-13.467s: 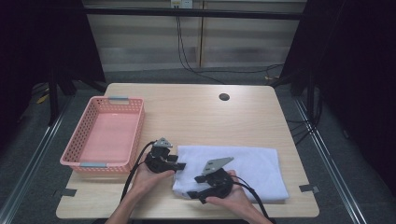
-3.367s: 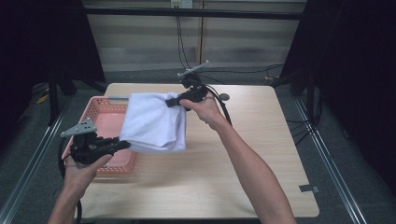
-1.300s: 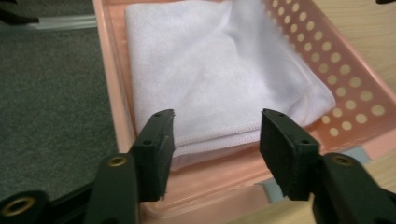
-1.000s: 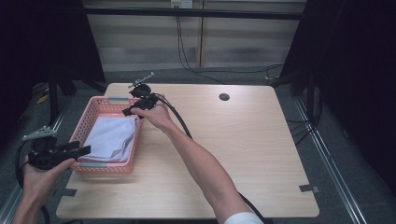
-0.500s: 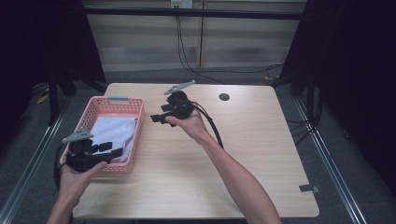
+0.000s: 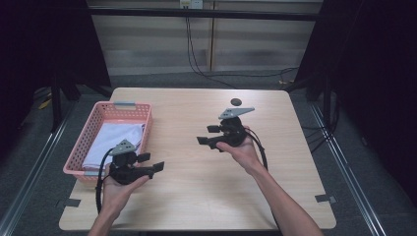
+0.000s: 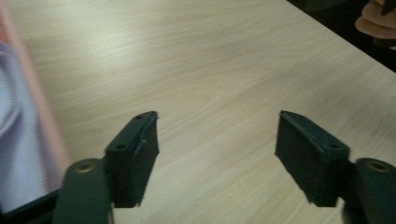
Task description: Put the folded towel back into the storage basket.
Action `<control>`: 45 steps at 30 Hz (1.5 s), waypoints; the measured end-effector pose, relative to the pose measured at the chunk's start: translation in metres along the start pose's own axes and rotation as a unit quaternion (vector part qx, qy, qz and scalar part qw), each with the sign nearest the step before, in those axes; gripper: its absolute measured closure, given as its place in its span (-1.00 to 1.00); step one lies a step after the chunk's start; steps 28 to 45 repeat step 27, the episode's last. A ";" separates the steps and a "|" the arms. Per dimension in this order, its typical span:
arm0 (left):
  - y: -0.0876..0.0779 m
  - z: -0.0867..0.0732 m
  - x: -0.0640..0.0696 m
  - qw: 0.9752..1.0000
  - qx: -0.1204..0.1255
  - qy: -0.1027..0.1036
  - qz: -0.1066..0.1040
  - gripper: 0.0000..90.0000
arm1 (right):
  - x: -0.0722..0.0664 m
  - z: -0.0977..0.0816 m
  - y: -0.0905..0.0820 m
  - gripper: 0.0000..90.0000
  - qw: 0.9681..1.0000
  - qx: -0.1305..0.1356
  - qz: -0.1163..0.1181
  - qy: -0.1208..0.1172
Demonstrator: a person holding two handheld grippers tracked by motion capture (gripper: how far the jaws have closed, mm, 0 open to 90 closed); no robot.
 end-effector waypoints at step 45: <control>0.005 -0.067 0.066 0.996 -0.069 0.030 -0.044 -0.54 | -0.024 -0.162 -0.157 -0.30 0.989 0.004 -0.116 0.092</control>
Point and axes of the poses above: each handheld gripper's, and its own axes: y roughly forward along the jaws, z roughly out of its top, x roughly to its right, the point moved 7 cm from there along y, roughly forward along the jaws, and after that the axes turned 15 degrees about z, right-handed, at the moved point
